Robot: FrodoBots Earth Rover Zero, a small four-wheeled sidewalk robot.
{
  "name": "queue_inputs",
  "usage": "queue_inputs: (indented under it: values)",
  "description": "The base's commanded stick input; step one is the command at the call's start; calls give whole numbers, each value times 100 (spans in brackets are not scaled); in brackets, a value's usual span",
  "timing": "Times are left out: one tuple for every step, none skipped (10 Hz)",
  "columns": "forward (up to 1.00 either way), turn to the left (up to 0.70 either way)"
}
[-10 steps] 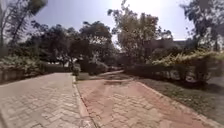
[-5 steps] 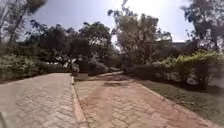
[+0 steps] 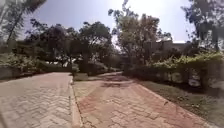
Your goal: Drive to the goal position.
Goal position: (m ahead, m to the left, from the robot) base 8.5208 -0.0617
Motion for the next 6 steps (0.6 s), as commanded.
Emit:
queue_inputs:
  values:
    - [30, 0]
    - [30, 0]
    - [30, 0]
    - [30, 0]
    - [30, 0]
    - [30, 0]
